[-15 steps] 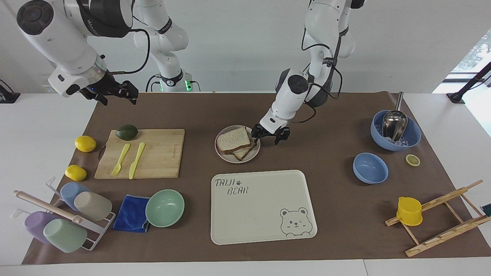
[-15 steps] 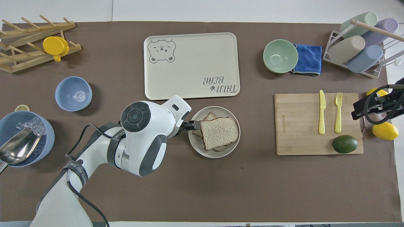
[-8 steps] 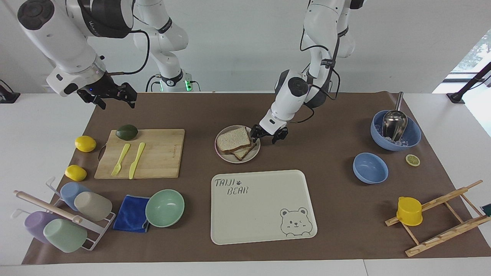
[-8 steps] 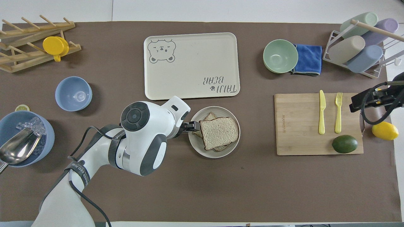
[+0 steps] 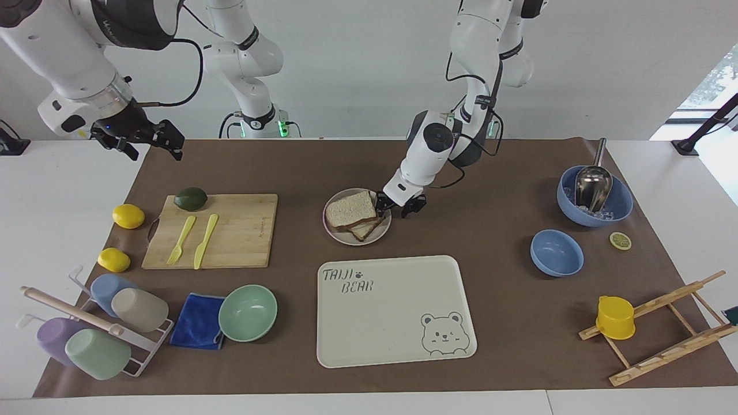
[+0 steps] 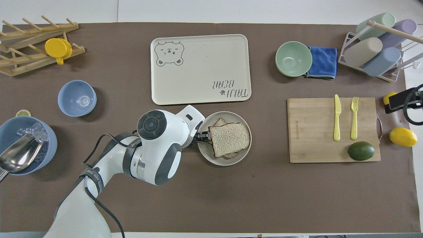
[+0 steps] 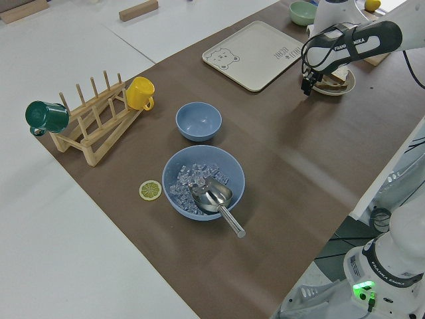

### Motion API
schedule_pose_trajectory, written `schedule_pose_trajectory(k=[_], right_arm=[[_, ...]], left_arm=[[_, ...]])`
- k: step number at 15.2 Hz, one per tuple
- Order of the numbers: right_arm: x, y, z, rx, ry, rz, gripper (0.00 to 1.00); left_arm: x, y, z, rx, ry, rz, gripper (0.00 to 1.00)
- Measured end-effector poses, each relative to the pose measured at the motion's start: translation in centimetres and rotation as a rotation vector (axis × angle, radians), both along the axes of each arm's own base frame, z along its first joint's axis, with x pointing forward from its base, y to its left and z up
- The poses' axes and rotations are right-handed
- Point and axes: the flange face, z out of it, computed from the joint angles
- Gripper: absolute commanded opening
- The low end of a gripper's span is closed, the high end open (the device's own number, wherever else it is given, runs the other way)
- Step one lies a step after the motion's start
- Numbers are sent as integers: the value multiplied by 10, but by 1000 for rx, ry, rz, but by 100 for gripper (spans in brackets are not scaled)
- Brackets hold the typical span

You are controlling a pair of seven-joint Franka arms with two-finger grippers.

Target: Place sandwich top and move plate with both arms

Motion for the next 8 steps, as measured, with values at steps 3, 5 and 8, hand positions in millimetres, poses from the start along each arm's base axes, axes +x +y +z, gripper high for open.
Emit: schedule_pose_trajectory(k=[3, 5, 8], right_arm=[[1, 2, 0, -6, -2, -39, 100], [0, -2, 0, -3, 0, -64, 100], [0, -3, 4, -2, -8, -99, 100]], left_arm=[[0, -2, 3, -18, 6, 16, 26], [0, -3, 4, -31, 12, 29, 15], [0, -2, 5, -32, 12, 30, 0]])
